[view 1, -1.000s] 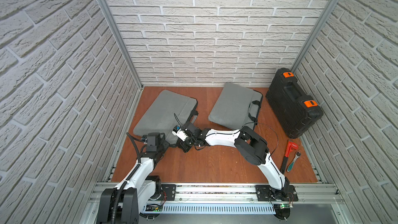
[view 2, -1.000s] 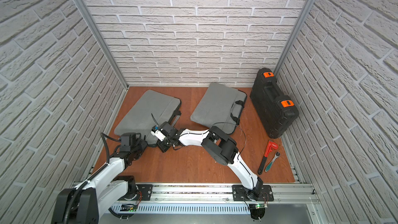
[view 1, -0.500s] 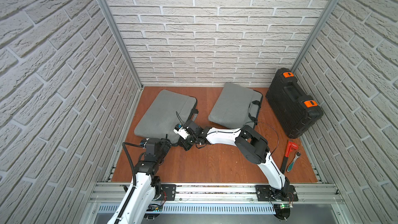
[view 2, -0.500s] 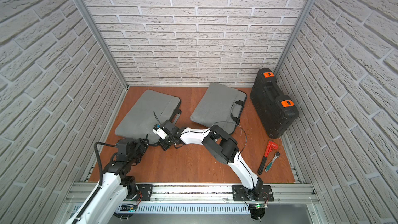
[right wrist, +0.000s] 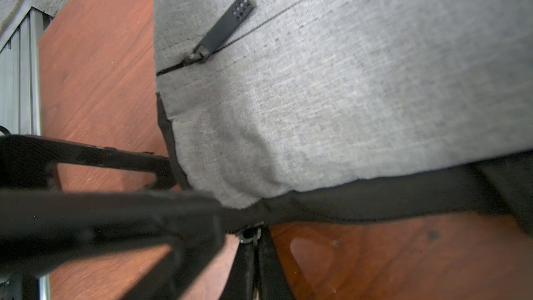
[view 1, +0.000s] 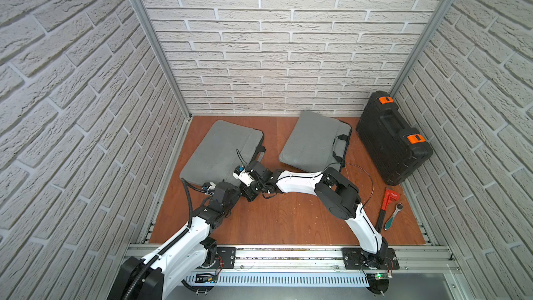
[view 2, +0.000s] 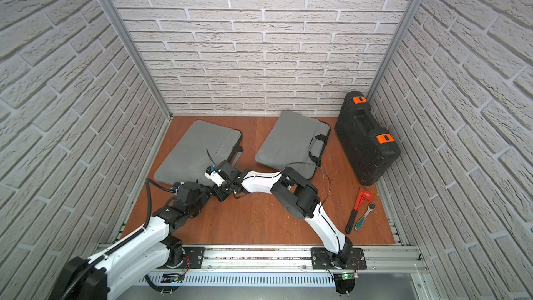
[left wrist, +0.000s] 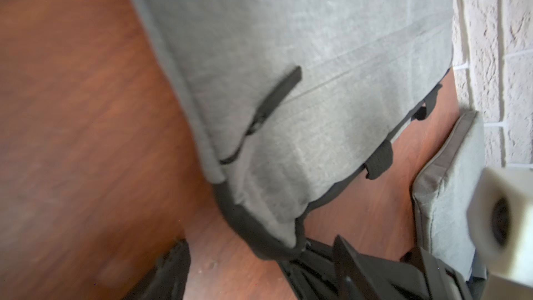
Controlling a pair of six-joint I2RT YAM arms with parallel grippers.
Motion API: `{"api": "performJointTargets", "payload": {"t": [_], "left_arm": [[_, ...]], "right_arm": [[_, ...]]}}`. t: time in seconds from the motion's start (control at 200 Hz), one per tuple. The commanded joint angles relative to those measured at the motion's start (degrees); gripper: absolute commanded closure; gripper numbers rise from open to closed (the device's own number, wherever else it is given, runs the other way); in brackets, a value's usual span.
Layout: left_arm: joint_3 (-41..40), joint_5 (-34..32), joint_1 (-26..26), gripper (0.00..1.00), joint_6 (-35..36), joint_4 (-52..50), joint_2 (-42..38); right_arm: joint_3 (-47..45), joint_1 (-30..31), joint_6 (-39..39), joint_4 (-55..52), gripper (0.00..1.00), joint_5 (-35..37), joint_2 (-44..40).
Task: Open the zippered laptop bag and take out the laptop
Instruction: Unzip the zipper on the zippered laptop bag.
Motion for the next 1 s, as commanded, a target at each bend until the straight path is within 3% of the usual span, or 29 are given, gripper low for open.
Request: {"api": "performJointTargets", "payload": {"t": [0.0, 0.705, 0.99], "left_arm": [[-0.2, -1.2, -1.4, 0.25, -1.8, 2.4, 3.9], [-1.9, -4.0, -0.7, 0.81, -1.7, 1.3, 3.3], [-2.0, -3.5, 0.1, 0.92, -1.0, 0.6, 2.3]], "right_arm": [[-1.2, -0.5, 0.7, -2.3, 0.94, 0.3, 0.1], [-2.0, -0.5, 2.4, -2.6, 0.94, -1.2, -0.8], [-1.5, -0.5, 2.8, -2.1, 0.94, -2.2, -0.3]]}}
